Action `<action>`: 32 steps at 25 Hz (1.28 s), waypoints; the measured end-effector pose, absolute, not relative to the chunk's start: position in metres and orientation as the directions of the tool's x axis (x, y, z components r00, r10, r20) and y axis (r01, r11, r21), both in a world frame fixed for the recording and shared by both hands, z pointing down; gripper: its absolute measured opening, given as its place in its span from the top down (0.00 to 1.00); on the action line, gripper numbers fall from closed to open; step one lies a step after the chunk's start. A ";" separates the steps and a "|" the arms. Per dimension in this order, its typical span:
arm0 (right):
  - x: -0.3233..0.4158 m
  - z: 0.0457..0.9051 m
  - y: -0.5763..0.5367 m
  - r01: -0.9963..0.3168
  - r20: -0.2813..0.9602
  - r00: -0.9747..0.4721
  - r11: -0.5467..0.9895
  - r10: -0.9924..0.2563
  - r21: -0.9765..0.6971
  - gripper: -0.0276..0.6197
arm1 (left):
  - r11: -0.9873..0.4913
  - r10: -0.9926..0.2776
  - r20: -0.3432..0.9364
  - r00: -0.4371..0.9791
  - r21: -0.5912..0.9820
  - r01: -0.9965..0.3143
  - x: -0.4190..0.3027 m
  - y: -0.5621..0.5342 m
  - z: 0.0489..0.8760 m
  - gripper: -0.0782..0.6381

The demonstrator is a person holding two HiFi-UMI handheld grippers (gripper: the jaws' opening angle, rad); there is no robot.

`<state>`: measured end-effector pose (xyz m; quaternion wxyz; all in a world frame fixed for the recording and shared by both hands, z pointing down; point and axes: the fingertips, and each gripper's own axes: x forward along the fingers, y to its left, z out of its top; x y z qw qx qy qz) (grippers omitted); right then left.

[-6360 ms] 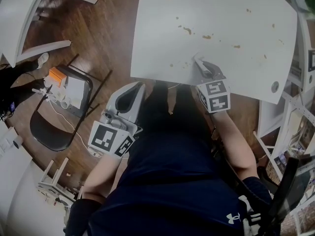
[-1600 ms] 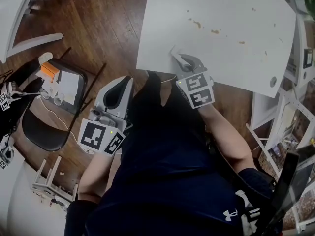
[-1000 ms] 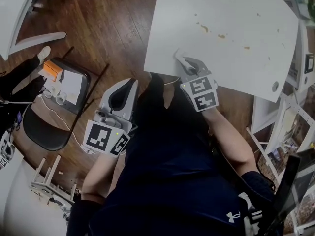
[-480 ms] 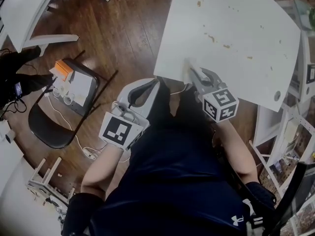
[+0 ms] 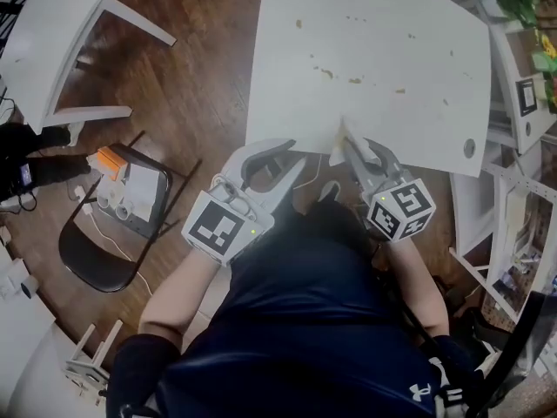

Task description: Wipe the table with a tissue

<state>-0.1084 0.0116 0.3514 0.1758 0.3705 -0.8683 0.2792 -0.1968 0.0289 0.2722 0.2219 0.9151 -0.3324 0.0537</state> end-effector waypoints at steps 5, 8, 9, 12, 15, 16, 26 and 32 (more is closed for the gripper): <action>-0.051 0.319 0.036 -0.770 0.434 -0.637 0.547 -0.637 -0.327 0.94 | -0.696 -0.598 0.221 0.771 0.335 -0.636 -0.157 0.046 0.244 0.77; -0.012 0.305 0.060 -0.775 0.384 -0.632 0.536 -0.674 -0.335 0.94 | -0.671 -0.621 0.232 0.749 0.337 -0.660 -0.122 0.069 0.235 0.77; 0.002 0.301 0.071 -0.775 0.369 -0.631 0.534 -0.682 -0.338 0.94 | -0.661 -0.629 0.230 0.742 0.345 -0.667 -0.108 0.080 0.232 0.77; 0.048 0.288 0.107 -0.773 0.325 -0.631 0.537 -0.704 -0.338 0.94 | -0.667 -0.632 0.205 0.747 0.348 -0.659 -0.058 0.121 0.234 0.77; 0.094 0.272 0.144 -0.771 0.284 -0.630 0.540 -0.723 -0.337 0.94 | -0.667 -0.628 0.221 0.746 0.342 -0.662 -0.009 0.164 0.234 0.77; 0.107 0.268 0.155 -0.769 0.273 -0.631 0.540 -0.726 -0.341 0.94 | -0.665 -0.629 0.225 0.745 0.342 -0.664 0.005 0.177 0.233 0.77; 0.181 0.227 0.230 -0.763 0.163 -0.625 0.552 -0.764 -0.336 0.94 | -0.637 -0.663 0.251 0.706 0.307 -0.707 0.046 0.250 0.220 0.77; 0.173 0.212 0.267 -0.785 0.145 -0.601 0.545 -0.786 -0.295 0.94 | -0.654 -0.627 0.236 0.743 0.358 -0.666 0.049 0.274 0.222 0.78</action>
